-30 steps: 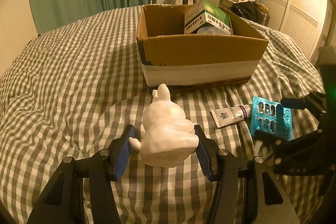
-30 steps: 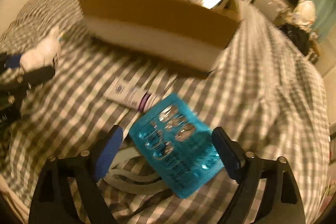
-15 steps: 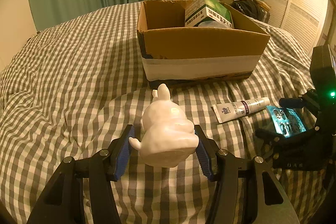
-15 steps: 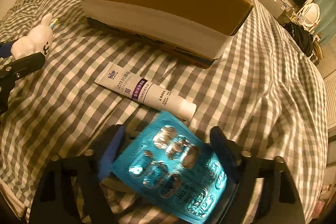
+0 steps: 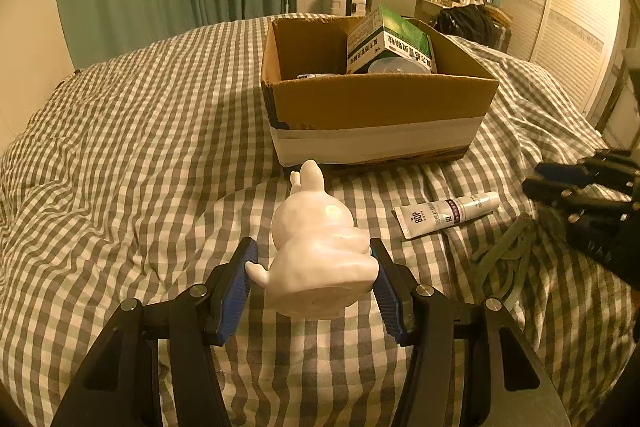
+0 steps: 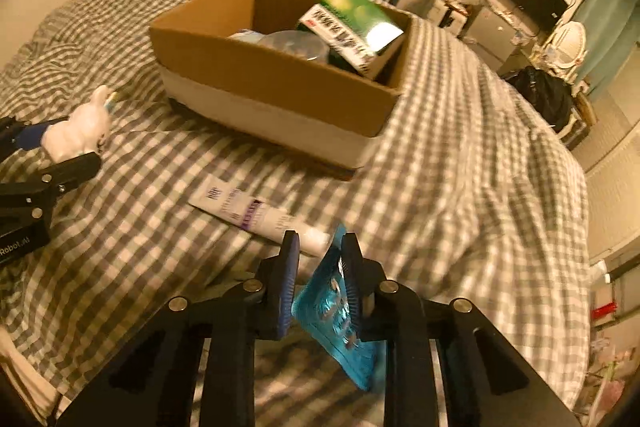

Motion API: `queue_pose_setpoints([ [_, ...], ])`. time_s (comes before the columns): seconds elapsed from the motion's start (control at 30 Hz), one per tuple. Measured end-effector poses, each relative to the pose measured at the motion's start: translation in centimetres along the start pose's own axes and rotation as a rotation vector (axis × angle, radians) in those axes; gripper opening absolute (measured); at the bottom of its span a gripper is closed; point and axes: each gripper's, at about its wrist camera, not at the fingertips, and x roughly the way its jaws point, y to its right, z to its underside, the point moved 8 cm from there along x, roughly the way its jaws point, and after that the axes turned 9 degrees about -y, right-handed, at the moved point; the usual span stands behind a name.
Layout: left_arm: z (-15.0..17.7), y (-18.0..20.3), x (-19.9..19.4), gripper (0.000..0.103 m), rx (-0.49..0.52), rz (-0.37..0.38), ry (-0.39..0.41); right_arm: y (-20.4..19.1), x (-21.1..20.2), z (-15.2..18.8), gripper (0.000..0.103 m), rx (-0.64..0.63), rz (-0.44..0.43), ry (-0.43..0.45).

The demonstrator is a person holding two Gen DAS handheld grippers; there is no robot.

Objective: Organize objects
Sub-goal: 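Grasp the teal blister pack with the right tool, then carry the teal blister pack and bunny into the cardboard box and release both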

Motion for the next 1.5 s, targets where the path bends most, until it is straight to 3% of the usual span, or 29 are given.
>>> queue_pose_setpoints([
  [0.1,0.0,0.0,0.0,0.057,0.0,0.004,-0.001,1.8,0.0,0.5,0.021,-0.005,0.154,-0.042],
  [0.13,0.0,0.1,0.1,0.057,-0.001,0.006,-0.001,2.3,0.1,1.0,0.021,0.006,0.167,-0.054],
  [0.3,0.1,0.4,0.3,0.057,0.003,0.011,-0.008,3.4,2.1,3.1,0.024,0.093,0.097,-0.103],
  [0.33,0.2,0.5,0.3,0.057,0.005,0.01,-0.008,3.4,2.3,3.3,0.021,0.102,0.085,-0.103],
  [0.37,0.1,0.5,0.3,0.057,0.005,0.01,-0.008,3.5,2.3,3.5,0.007,0.12,0.066,-0.094],
  [0.47,-0.2,0.6,-0.1,0.057,0.004,0.013,0.001,4.1,0.9,3.2,0.007,0.166,0.038,-0.032],
  [0.7,-3.7,1.4,-3.4,0.057,0.003,0.066,0.092,4.6,-4.8,-1.0,0.007,0.173,-0.036,0.138],
  [0.87,-8.7,1.7,-6.5,0.057,-0.01,0.13,0.179,4.1,-7.9,-5.4,0.007,0.142,-0.069,0.239],
  [1.0,-12.3,1.4,-7.1,0.057,-0.016,0.132,0.222,4.0,-8.5,-9.0,0.007,0.138,-0.07,0.279],
  [1.23,-17.1,0.9,-3.4,0.057,0.011,0.089,0.201,4.2,-4.7,-13.9,0.008,0.149,-0.093,0.228],
  [1.5,-17.6,0.9,2.4,0.058,0.019,0.077,0.125,4.8,0.7,-14.8,0.01,0.182,-0.107,0.161],
])
